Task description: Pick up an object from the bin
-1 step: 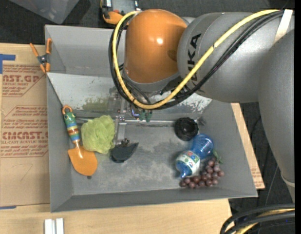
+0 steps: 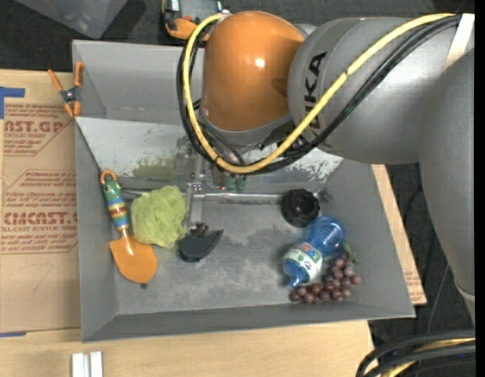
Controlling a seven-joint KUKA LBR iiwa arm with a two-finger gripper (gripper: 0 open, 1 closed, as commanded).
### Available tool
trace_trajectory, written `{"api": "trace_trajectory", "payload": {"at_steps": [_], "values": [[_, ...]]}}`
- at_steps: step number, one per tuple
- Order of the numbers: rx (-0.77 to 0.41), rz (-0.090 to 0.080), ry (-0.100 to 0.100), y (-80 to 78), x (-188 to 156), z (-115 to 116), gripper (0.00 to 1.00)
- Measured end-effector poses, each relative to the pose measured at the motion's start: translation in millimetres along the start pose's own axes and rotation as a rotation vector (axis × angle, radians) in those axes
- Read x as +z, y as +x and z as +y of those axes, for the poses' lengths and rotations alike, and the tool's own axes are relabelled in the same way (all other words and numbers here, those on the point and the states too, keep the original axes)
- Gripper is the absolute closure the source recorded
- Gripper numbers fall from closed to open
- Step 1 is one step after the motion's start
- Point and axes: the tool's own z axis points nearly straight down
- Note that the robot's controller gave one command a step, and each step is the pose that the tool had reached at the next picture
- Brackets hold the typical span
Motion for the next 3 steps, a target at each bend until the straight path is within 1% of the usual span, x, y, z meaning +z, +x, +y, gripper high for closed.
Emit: {"api": "trace_trajectory", "payload": {"at_steps": [1, 2, 3], "values": [[-0.147, -0.012, -0.003, 12.5, 145.4, 2.2, 0.00], [-0.094, -0.019, -0.006, 20.9, 77.9, 8.6, 0.00], [-0.029, -0.023, -0.011, 42.7, 139.3, 32.7, 0.00]]}}
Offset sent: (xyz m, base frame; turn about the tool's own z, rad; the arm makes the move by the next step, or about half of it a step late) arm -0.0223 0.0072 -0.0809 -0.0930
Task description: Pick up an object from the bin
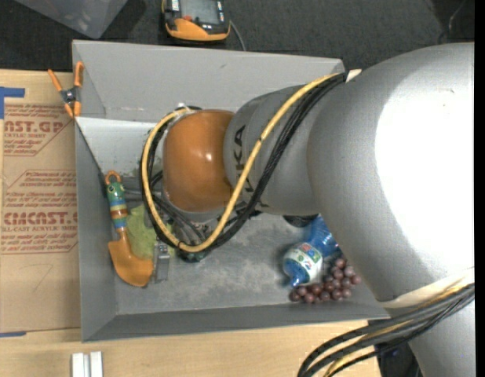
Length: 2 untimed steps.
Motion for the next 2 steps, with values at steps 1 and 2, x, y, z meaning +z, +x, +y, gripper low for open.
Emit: {"api": "trace_trajectory", "payload": {"at_steps": [1, 2], "values": [[0.034, -0.018, -0.006, -19.6, 26.8, -4.7, 0.00], [0.188, -0.019, -0.011, -25.3, 25.2, -95.6, 1.00]]}}
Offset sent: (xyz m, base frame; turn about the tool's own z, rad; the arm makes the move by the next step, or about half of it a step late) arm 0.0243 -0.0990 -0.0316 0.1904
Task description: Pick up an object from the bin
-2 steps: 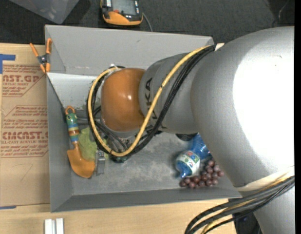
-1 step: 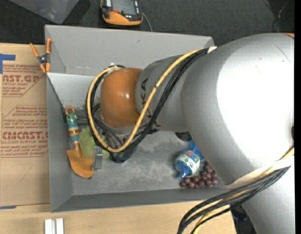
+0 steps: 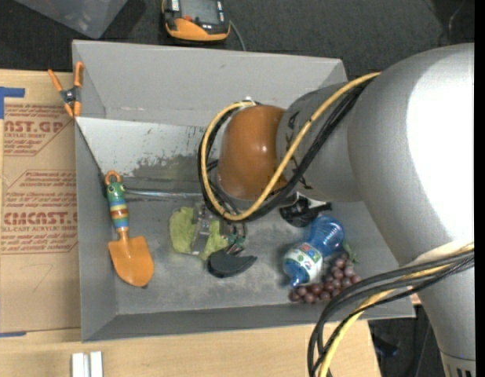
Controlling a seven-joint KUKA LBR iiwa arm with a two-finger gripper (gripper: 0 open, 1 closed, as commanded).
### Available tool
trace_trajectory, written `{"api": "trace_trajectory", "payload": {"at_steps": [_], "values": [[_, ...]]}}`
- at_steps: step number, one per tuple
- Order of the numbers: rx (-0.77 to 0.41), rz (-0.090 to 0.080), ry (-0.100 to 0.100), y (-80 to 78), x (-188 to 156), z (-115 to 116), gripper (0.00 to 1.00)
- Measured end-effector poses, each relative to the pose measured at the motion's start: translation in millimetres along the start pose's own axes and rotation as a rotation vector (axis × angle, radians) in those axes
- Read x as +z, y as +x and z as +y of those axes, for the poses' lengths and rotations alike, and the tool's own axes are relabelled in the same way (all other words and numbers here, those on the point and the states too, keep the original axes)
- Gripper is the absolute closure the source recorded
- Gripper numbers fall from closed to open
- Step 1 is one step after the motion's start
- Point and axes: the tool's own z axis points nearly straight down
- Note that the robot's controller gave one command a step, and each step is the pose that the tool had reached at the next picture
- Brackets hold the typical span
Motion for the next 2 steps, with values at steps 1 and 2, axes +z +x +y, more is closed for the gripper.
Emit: {"api": "trace_trajectory", "payload": {"at_steps": [1, 2], "values": [[0.000, 0.001, 0.000, 0.3, 0.0, 0.1, 1.00], [-0.001, 0.010, 0.003, 2.0, -30.4, 0.0, 1.00]]}}
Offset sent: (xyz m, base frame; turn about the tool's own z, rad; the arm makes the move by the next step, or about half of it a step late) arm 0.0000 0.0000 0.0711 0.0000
